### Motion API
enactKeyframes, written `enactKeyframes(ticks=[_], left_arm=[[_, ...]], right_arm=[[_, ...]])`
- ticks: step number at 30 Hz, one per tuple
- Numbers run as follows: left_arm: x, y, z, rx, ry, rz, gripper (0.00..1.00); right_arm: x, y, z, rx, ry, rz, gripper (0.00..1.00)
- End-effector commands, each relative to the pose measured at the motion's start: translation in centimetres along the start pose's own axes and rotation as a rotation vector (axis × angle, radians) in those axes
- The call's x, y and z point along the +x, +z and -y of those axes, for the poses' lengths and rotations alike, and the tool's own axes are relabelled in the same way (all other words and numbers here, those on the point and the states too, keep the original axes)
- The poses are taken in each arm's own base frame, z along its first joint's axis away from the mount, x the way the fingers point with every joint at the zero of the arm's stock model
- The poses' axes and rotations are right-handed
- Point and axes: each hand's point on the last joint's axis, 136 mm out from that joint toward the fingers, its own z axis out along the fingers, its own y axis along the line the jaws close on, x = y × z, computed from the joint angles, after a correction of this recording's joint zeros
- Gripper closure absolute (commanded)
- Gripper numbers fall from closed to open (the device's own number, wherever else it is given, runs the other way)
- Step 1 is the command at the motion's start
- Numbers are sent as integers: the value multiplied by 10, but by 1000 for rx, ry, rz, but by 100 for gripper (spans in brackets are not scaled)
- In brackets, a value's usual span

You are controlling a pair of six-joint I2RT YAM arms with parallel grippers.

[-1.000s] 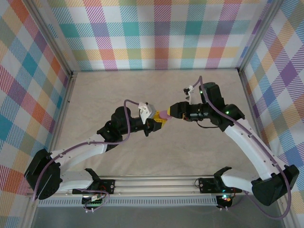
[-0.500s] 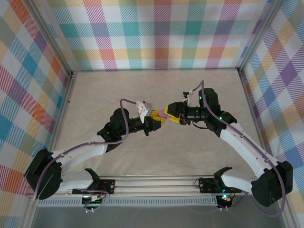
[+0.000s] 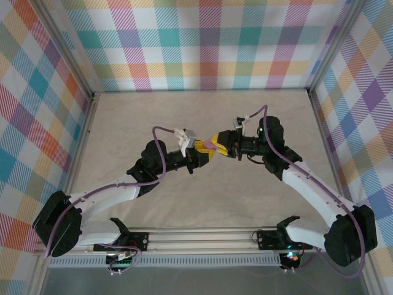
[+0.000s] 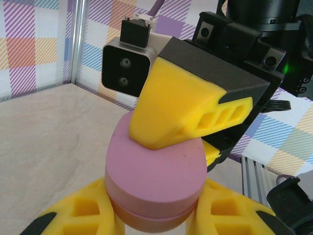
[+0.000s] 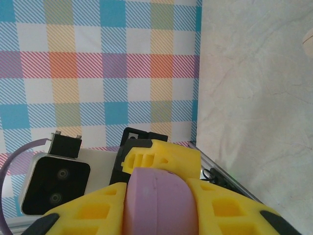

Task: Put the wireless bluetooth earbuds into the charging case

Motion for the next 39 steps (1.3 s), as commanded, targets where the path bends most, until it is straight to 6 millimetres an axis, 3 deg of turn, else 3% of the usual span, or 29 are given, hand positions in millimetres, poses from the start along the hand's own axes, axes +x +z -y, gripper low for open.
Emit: enactKeyframes(ticks=[1,5,7,14,18,24,30,39], left_arm=[[-12,0,2,-6,18,13,85],[-7,-4,-7,-66,22,-9,43],[-7,-8,-11,-100,33,-15,1],[5,-44,-42,-355,71,-100,0],[23,-81,-68,-565,73,-200,0],[41,-114,-78,-675,42,-244,0],[46,-130,-83,-739,21,-235,0],[49,-134,-85,-753,20,-239,0]], right_arm=[[-4,4,-6,-37,-31,0,78],[-11,7,-4,-25,-29,14,80],[-16,10,1,-4,-24,25,80],[-43,19,36,179,-125,52,80],[-59,33,78,334,-220,7,79],[-73,70,156,411,-205,-96,79],[-78,93,213,541,-204,-176,78],[-79,88,254,698,-234,-225,71]])
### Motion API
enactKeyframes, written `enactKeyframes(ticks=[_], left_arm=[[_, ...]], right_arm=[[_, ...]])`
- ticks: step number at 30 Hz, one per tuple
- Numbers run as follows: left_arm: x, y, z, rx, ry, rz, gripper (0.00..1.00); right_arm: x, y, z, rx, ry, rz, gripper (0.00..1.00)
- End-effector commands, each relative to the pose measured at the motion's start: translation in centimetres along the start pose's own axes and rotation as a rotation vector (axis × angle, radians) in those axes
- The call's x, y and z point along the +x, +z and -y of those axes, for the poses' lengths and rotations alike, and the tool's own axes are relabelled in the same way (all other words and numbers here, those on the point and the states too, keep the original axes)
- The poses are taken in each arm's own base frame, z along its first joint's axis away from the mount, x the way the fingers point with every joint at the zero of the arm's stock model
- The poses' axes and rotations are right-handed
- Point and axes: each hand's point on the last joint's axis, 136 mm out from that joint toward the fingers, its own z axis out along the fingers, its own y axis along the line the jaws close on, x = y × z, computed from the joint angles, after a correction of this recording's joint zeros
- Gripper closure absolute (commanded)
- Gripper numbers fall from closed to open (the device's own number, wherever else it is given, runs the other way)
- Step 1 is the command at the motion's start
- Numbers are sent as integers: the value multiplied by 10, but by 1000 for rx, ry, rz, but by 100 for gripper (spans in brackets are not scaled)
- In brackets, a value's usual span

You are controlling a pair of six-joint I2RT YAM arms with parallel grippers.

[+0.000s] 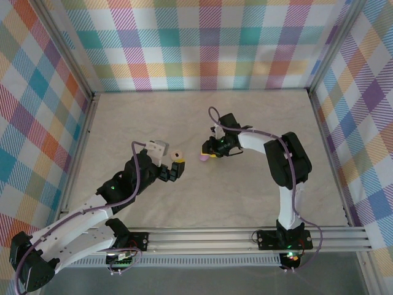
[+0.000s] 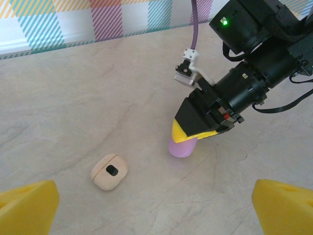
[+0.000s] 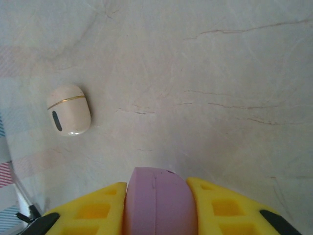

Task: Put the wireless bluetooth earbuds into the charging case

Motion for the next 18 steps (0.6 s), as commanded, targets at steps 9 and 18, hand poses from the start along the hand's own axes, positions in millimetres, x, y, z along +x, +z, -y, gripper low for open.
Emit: enactKeyframes(ticks=[9,18], left_arm=[[3,-4,-12,-48,-3,-6,0],[-11,-9,-26,-118,17,20,0]], right_arm=[[8,7,27,138,-72,-62,58],[-4,-24,19,201,-123,0,45]])
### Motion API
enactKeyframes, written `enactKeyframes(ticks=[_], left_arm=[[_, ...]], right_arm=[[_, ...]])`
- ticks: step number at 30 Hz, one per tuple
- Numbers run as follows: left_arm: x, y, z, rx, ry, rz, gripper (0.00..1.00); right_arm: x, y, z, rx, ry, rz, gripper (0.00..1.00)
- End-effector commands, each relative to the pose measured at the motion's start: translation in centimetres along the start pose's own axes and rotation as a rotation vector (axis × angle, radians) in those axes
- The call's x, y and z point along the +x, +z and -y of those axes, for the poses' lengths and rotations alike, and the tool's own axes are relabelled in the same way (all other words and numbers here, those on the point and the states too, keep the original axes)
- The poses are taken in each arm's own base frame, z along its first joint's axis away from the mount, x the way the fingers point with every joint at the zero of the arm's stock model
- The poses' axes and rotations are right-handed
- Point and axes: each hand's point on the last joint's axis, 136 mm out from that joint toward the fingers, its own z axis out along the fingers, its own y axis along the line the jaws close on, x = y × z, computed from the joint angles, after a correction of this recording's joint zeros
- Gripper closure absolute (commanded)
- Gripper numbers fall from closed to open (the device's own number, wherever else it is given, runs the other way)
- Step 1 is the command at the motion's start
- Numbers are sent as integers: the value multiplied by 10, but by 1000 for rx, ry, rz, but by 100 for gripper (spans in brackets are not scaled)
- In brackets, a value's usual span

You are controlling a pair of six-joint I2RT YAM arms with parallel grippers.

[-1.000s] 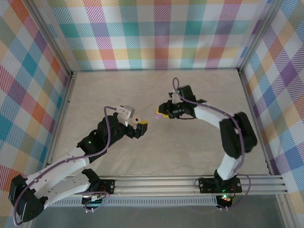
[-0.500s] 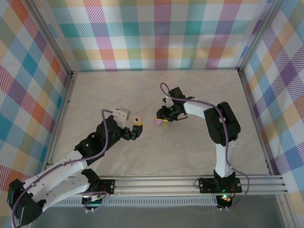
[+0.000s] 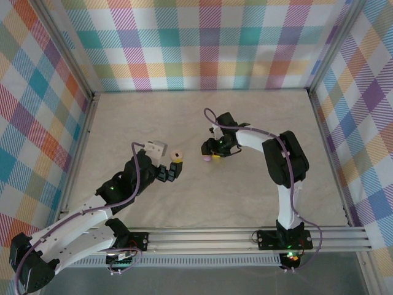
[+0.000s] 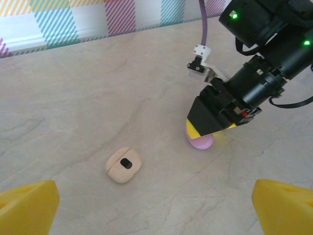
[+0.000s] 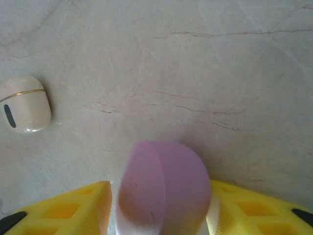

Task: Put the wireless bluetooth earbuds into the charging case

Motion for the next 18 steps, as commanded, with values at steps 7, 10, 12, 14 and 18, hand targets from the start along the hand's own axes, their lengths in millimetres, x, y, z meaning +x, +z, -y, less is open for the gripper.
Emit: enactKeyframes(ticks=[7,10,12,14,18], left_arm=[[-16,1,-47,-179,-19,-19,0],[-11,7,-76,-295,-34,-59,0],[-5,11,-93,-350,-56,-76,0],[2,13,-112,-444,-56,-76,0],[23,22,-131,-538,50,-86,0]], right_arm=[[-11,-66,5,130,-84,120,0],[-14,-96,14,166,-81,227,0],[-17,-119,24,225,-93,318,0],[-19,-143,36,307,-118,416,0],[-14,-184,65,434,-129,597,0]])
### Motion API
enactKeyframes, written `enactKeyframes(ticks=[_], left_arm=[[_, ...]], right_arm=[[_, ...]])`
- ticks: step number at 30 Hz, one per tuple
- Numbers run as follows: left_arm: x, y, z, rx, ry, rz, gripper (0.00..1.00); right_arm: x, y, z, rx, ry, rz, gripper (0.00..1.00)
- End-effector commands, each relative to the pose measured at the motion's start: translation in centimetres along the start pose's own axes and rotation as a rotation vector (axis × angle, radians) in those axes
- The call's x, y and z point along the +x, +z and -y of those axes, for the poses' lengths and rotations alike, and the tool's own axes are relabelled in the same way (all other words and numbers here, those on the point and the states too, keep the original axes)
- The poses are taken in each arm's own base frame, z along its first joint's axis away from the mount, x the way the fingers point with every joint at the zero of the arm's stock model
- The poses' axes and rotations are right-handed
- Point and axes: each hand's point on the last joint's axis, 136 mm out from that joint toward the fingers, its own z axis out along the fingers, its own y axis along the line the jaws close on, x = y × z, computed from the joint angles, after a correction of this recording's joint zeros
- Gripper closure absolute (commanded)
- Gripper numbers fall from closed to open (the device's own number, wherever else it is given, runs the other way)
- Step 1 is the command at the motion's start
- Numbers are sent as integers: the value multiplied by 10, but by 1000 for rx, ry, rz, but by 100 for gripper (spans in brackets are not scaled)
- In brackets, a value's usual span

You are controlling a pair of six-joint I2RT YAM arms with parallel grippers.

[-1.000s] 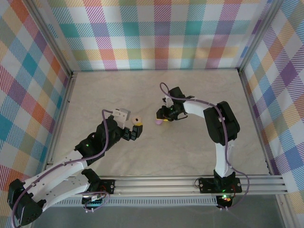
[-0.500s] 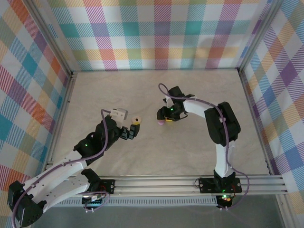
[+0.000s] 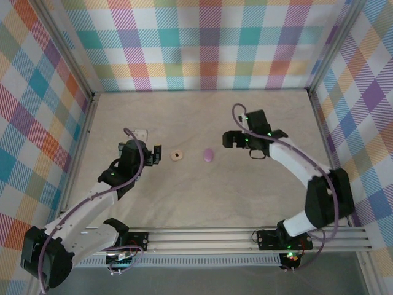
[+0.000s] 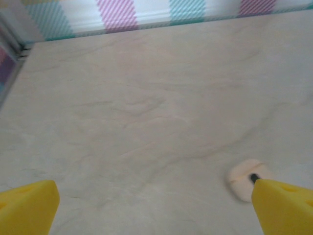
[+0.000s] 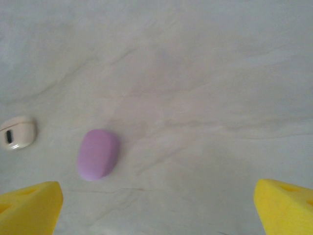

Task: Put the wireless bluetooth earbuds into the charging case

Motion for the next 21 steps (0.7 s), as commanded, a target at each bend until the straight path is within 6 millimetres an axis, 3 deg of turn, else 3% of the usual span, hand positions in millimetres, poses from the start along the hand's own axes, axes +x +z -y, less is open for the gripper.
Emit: enactKeyframes(ticks=[1,7,12,15,17,21], left_arm=[[16,15,-17,-108,80,23,0],[36,46,-33,-83,-66,41,0],[54,77,-46,-88,-67,-29,0],[47,88,-47,-46,-101,27,0],[41,96,-45,-7,-119,62,0],[45,114,-42,43,-122,49,0]], right_arm=[[-11,-14,44,157,-26,170,0],[-5,-28,90,264,-76,446,0],[-12,-17,101,253,-140,489,0],[-12,-10,116,334,-175,473,0],[-14,-12,120,328,-203,566,0],[1,-15,148,286,-67,606,0]])
